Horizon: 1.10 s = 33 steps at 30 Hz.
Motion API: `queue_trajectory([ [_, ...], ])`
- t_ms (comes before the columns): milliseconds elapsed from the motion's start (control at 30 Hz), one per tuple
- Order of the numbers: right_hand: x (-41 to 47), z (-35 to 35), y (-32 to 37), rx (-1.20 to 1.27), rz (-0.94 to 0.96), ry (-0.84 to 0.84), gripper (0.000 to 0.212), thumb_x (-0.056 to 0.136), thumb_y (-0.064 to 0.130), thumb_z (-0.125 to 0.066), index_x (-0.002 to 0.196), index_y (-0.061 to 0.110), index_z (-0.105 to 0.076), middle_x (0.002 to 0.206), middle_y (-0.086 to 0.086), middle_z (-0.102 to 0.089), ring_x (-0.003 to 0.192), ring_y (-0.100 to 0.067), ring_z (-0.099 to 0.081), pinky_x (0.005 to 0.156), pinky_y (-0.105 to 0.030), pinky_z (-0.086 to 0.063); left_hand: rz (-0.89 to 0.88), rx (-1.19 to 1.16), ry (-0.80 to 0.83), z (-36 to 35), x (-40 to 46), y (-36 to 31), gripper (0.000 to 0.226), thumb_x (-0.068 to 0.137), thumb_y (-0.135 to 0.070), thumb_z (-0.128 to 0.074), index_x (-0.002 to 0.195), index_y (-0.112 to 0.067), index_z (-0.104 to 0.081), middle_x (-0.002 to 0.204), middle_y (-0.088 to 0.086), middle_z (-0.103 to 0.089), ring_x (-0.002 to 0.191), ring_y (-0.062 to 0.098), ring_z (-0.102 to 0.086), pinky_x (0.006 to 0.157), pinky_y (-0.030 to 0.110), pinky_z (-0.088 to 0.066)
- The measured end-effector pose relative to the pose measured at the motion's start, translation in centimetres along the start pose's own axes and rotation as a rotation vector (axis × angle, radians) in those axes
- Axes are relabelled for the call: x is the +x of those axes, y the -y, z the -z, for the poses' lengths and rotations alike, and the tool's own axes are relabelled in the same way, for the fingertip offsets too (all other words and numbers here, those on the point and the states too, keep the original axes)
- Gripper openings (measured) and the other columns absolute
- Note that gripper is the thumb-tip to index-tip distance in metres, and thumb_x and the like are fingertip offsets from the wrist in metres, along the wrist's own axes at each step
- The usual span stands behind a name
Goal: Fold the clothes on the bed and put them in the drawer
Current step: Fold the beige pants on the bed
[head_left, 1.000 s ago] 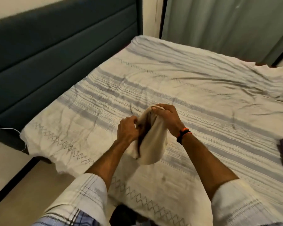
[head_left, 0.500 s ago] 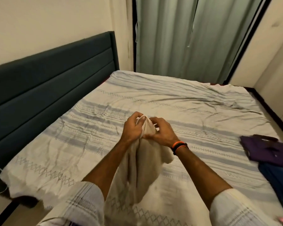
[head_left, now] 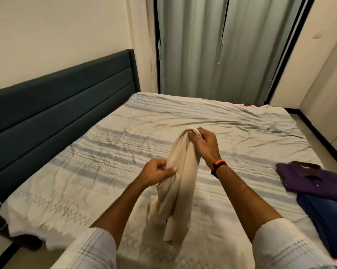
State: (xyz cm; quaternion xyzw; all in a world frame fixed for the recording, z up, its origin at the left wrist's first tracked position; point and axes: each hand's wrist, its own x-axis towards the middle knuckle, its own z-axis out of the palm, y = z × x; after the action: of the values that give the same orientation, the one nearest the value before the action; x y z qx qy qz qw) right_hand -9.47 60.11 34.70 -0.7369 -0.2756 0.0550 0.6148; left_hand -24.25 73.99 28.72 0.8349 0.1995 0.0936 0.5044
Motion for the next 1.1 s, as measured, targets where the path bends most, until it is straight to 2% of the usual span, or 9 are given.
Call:
queue_trajectory([
  [100, 1.2, 4.0, -0.2, 0.016, 0.004, -0.056, 0.029, 0.089, 0.034, -0.065, 0.087, 0.005, -0.068, 0.086, -0.014, -0.069, 0.076, -0.023, -0.06, 0.079, -0.048, -0.052, 0.049, 0.087, 0.015, -2.9, 0.9, -1.0, 0.029, 0.084, -0.041, -0.075, 0.067, -0.021, -0.061, 0.058, -0.011, -0.06, 0.058, 0.009, -0.061, 0.055, 0.028, -0.048],
  [167, 1.7, 7.3, -0.7, -0.05, 0.003, -0.062, 0.029, 0.089, 0.035, -0.066, 0.089, 0.005, -0.069, 0.088, -0.011, -0.071, 0.083, -0.027, -0.063, 0.079, -0.044, -0.052, 0.05, 0.097, -0.095, -5.2, 1.9, -2.2, 0.033, 0.09, -0.046, -0.064, 0.085, -0.014, -0.065, 0.079, 0.002, -0.069, 0.077, 0.024, -0.068, 0.068, 0.041, -0.054],
  [367, 1.5, 14.6, -4.7, -0.401, -0.014, 0.065, 0.024, 0.078, 0.035, -0.079, 0.086, 0.015, -0.07, 0.08, -0.002, -0.067, 0.073, -0.012, -0.056, 0.068, -0.028, -0.044, -0.088, -0.123, -0.359, -10.3, 4.5, -9.3, 0.025, 0.099, -0.035, -0.054, 0.097, -0.012, -0.062, 0.093, 0.004, -0.068, 0.09, 0.024, -0.064, 0.083, 0.043, -0.051],
  [567, 1.4, 16.0, -5.4, -0.363, 0.111, 0.389, 0.096, 0.059, 0.029, -0.093, 0.141, 0.021, -0.044, 0.133, 0.002, -0.054, 0.115, -0.009, -0.05, 0.093, -0.027, -0.044, -0.211, -0.025, -0.186, -13.7, 6.4, -14.9, 0.016, 0.09, -0.041, -0.066, 0.09, -0.026, -0.073, 0.079, -0.012, -0.071, 0.074, 0.004, -0.065, 0.072, 0.03, -0.052],
  [633, 2.1, 16.0, -5.3, -0.357, 0.099, 0.444, 0.083, 0.063, 0.023, -0.09, 0.136, 0.022, -0.05, 0.125, 0.003, -0.061, 0.11, -0.013, -0.057, 0.084, -0.023, -0.045, -0.249, 0.001, -0.154, -14.6, 6.9, -16.0, 0.015, 0.087, -0.039, -0.07, 0.087, -0.025, -0.074, 0.078, -0.01, -0.072, 0.074, 0.004, -0.067, 0.071, 0.032, -0.056],
  [800, 4.0, 16.5, -5.5, -0.407, 0.161, 0.303, 0.01, 0.071, 0.023, -0.067, 0.079, 0.019, -0.073, 0.071, 0.005, -0.069, 0.067, -0.008, -0.06, 0.058, -0.024, -0.041, -0.226, -0.166, -0.162, -14.9, 8.7, -15.4, 0.036, 0.064, -0.034, -0.091, 0.091, -0.017, -0.073, 0.088, -0.002, -0.074, 0.085, 0.011, -0.07, 0.075, 0.028, -0.058],
  [900, 5.2, 16.4, -6.2, -0.308, 0.132, 0.174, 0.009, 0.079, 0.013, -0.07, 0.081, 0.02, -0.076, 0.074, 0.009, -0.07, 0.069, 0.002, -0.059, 0.061, -0.013, -0.042, -0.152, -0.227, -0.201, -14.6, 10.3, -13.8, 0.063, 0.053, -0.028, -0.096, 0.107, -0.015, -0.067, 0.101, -0.001, -0.071, 0.093, 0.013, -0.068, 0.078, 0.029, -0.057],
  [967, 6.3, 16.2, -6.4, -0.194, 0.076, 0.087, 0.008, 0.082, 0.015, -0.072, 0.078, 0.022, -0.073, 0.075, 0.009, -0.07, 0.071, -0.004, -0.061, 0.066, -0.019, -0.047, -0.056, -0.229, -0.155, -14.4, 11.5, -12.2, 0.075, 0.049, -0.031, -0.098, 0.114, -0.015, -0.063, 0.105, -0.002, -0.069, 0.093, 0.014, -0.068, 0.077, 0.032, -0.058],
  [1100, 8.8, 15.9, -5.6, 0.105, -0.054, 0.001, 0.014, 0.091, 0.013, -0.065, 0.083, 0.024, -0.071, 0.084, 0.003, -0.072, 0.08, -0.014, -0.064, 0.081, -0.04, -0.053, 0.05, -0.118, 0.022, -14.8, 14.0, -9.0, 0.048, 0.058, -0.032, -0.094, 0.095, -0.016, -0.068, 0.087, -0.007, -0.07, 0.082, 0.013, -0.066, 0.074, 0.028, -0.054],
])
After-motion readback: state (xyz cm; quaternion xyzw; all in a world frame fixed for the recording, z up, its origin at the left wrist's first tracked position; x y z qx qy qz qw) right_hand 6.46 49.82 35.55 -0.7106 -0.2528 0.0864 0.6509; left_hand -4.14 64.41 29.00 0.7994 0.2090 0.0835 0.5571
